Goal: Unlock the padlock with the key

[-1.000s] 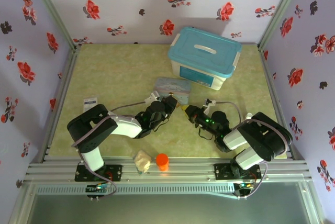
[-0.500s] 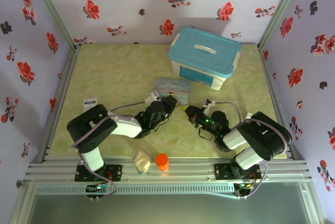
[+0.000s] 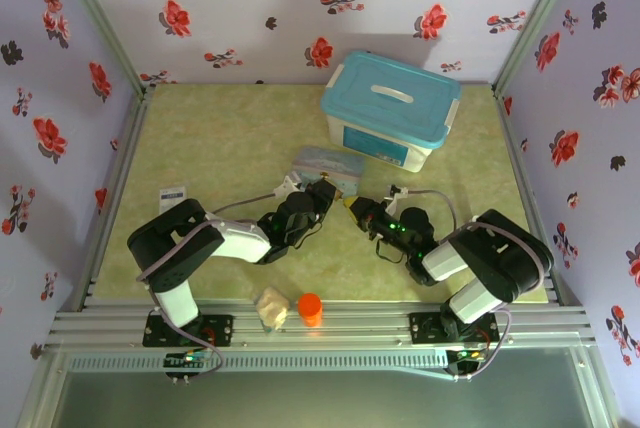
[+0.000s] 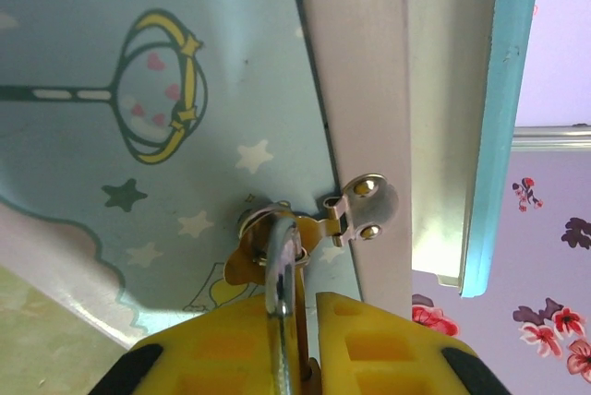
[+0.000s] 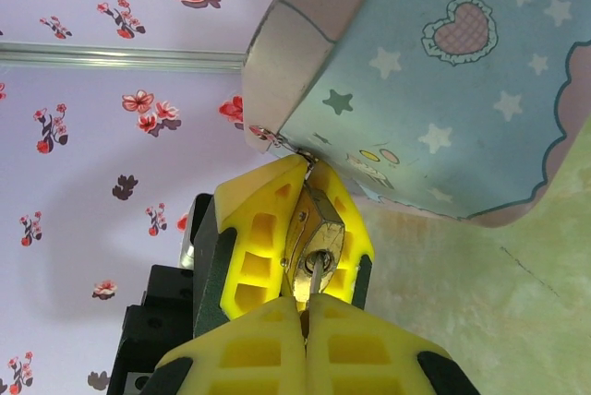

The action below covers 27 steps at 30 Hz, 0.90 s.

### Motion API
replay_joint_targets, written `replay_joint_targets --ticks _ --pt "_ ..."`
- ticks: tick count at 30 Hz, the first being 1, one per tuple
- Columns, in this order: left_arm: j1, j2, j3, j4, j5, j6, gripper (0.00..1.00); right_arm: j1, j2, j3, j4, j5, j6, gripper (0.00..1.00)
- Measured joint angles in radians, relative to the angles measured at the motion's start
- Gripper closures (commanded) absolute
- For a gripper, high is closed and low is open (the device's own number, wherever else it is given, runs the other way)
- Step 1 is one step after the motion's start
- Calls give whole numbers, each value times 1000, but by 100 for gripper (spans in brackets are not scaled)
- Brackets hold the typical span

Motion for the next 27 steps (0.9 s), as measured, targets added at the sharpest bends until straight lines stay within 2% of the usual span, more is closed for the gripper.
replay_joint_targets --ticks 27 --pt "0 40 0 68 32 -35 100 -87 51 -21 56 -107 -7 100"
